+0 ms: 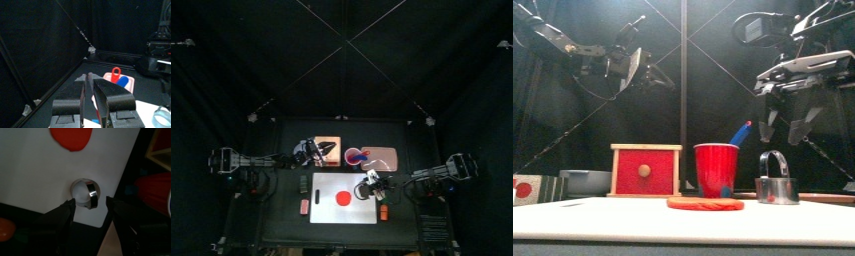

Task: Get the cutter from the drawer then cut the dough then place the extra dough in the bowl
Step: Cut the dough

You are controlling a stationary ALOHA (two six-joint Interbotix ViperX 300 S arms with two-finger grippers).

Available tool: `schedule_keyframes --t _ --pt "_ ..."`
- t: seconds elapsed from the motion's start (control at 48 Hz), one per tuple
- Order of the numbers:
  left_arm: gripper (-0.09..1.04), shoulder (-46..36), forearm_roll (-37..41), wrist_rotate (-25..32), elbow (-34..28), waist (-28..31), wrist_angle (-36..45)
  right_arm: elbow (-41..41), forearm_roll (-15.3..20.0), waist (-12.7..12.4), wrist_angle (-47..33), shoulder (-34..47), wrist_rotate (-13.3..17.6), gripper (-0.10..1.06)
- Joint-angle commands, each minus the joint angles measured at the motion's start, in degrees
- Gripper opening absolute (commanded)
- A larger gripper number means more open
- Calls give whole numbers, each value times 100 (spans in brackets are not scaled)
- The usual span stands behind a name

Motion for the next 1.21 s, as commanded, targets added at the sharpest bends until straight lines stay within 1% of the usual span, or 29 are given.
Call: schedule_keyframes --t 0.021,0.125,0.229,0.312,0.396,0.521,0.667,0.708,0.812,0.875,1.042,1.208 --pt "58 -70 -62 -9 -26 -70 -167 -35 -35 -158 -220 79 18 85" --pt "58 -53 -211 -9 9 -88 -185 -35 0 -290 -343 272 18 85" --pt "58 -44 -396 -9 79 -88 -185 -35 35 -308 -422 439 9 83" --pt "57 -53 -448 -9 149 -88 -185 -53 62 -308 -422 519 18 79" --pt "57 -53 -457 -9 202 -97 -185 -70 132 -308 -396 510 18 73" --pt "57 -62 -510 -9 246 -114 -185 -105 237 -299 -343 413 18 59" --pt "57 -53 -527 -9 290 -114 -185 -176 255 -281 -299 352 26 49" --pt "57 -53 -527 -9 299 -132 -185 -220 255 -281 -255 343 26 49" --pt "57 -62 -527 -9 325 -158 -185 -439 325 -202 -18 325 141 49" --pt "57 -53 -536 -9 334 -176 -185 -668 457 -123 149 352 149 49" --pt "57 -53 -545 -9 369 -202 -185 -1213 817 -88 308 519 167 49" --pt "57 -62 -545 0 448 -202 -185 -1582 1011 -53 255 844 193 49"
